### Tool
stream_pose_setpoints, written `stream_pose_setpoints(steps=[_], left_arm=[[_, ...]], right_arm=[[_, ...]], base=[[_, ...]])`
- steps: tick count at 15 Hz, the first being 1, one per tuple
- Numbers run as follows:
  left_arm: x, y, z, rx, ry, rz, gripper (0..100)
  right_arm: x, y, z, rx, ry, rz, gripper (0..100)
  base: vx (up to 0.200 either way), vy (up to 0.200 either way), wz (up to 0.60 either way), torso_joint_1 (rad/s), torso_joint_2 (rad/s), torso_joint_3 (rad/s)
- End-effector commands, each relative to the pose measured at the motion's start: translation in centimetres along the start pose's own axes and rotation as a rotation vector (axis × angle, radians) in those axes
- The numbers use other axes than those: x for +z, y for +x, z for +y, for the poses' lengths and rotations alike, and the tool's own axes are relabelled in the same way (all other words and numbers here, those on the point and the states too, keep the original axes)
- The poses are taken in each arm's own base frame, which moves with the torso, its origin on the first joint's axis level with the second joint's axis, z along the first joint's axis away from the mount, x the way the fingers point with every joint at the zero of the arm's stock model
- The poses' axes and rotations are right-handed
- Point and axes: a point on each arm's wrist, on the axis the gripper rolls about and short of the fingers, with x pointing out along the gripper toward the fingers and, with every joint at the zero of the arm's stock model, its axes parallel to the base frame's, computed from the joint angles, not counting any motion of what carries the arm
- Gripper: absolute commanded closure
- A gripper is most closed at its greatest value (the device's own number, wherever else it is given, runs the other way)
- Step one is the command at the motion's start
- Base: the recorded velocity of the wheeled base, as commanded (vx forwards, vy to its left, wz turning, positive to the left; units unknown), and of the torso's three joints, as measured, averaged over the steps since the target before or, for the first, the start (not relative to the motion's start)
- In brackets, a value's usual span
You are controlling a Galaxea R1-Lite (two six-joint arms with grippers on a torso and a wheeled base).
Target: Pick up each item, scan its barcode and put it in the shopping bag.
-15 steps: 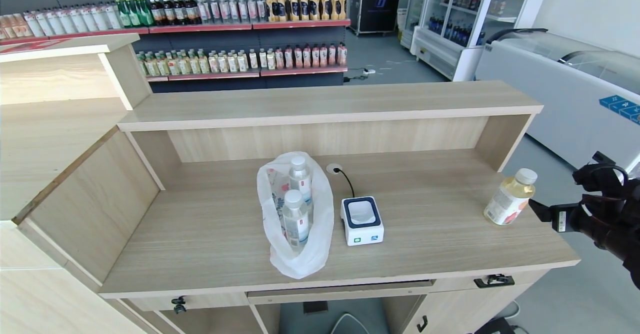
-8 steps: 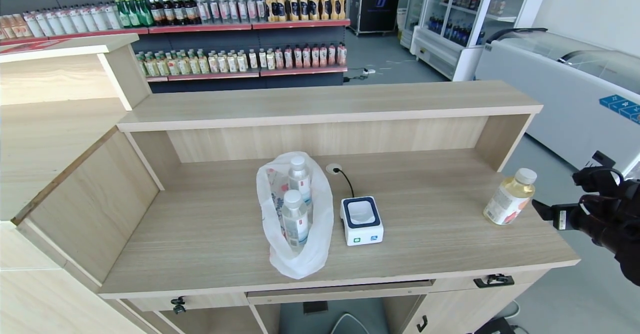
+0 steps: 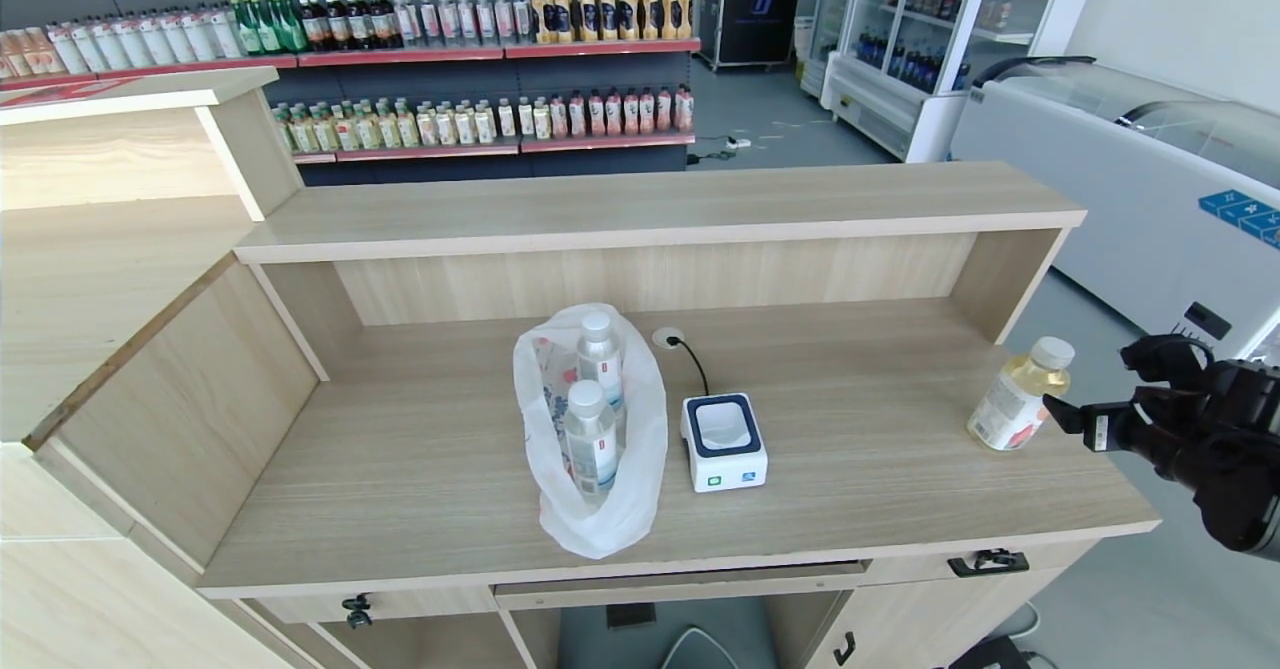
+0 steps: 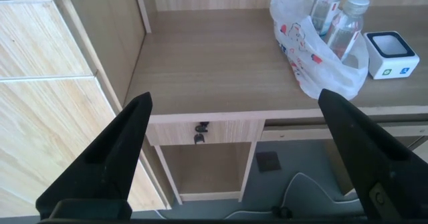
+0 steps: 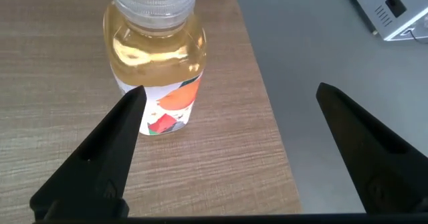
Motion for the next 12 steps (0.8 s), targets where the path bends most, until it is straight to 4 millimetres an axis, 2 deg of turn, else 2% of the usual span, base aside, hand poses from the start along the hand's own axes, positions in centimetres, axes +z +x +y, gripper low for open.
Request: stream_pose_setpoints(steps=[1, 7, 12], left_arm=[[0.0, 0.0, 0.0, 0.0, 0.0, -0.001, 0], [0.0, 0.0, 0.0, 0.0, 0.0, -0.001, 0], [0.0, 0.0, 0.0, 0.0, 0.0, -0.001, 0]], right_arm=[[-0.6, 0.7, 0.5, 0.022, -0.001, 0.006, 0], [-1.3, 1.5, 2.3, 0.078, -0.011, 0.013, 0], [-1.5, 3.1, 2.3, 0.075, -0.029, -0.011, 0]], base=[[0.0, 0.0, 0.0, 0.0, 0.0, 0.0], [0.0, 0.0, 0.0, 0.0, 0.0, 0.0], [0.0, 0.0, 0.0, 0.0, 0.0, 0.0]])
